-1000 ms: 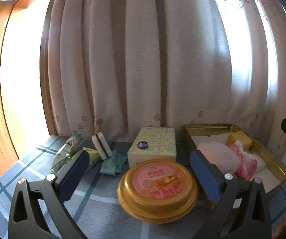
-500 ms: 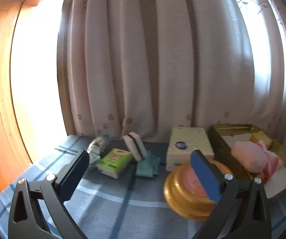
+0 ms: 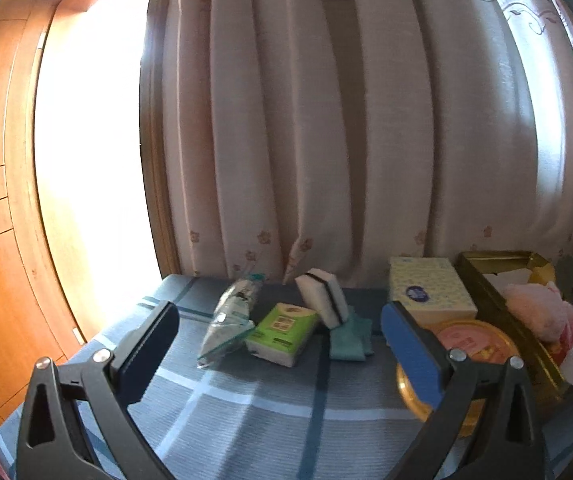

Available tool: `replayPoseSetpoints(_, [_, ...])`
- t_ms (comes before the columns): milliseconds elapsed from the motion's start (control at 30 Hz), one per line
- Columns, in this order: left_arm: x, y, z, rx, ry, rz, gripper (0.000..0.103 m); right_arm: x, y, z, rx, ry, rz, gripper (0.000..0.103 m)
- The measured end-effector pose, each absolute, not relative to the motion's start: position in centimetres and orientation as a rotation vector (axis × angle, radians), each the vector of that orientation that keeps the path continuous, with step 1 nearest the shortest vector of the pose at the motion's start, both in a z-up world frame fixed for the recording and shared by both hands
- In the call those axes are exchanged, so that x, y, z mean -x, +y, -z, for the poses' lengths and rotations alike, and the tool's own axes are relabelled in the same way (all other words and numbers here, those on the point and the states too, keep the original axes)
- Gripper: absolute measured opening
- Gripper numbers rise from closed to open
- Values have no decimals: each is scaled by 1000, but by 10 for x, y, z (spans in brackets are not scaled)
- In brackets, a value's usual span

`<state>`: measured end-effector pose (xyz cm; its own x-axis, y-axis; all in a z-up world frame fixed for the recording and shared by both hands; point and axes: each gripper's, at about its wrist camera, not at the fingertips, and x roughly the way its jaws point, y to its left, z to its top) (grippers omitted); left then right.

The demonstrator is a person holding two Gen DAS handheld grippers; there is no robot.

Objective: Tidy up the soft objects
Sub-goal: 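Withdraw both tools from the tray toward the remaining items, then grasp the cotton swab bag with the left gripper while the right gripper grasps the white-black sponge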

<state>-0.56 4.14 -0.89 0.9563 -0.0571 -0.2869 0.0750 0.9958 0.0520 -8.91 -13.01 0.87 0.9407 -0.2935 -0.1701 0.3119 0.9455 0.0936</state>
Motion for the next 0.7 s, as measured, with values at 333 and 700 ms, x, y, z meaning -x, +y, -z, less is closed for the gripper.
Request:
replayPoseSetpoints(333, [-13,78,9,-64,305,19,103,57,-82,-5,-128,199,247,84])
replayPoseSetpoints(700, [-58,125,13,-88,378,-112,103,19,-45,-3,-121,230,235,84])
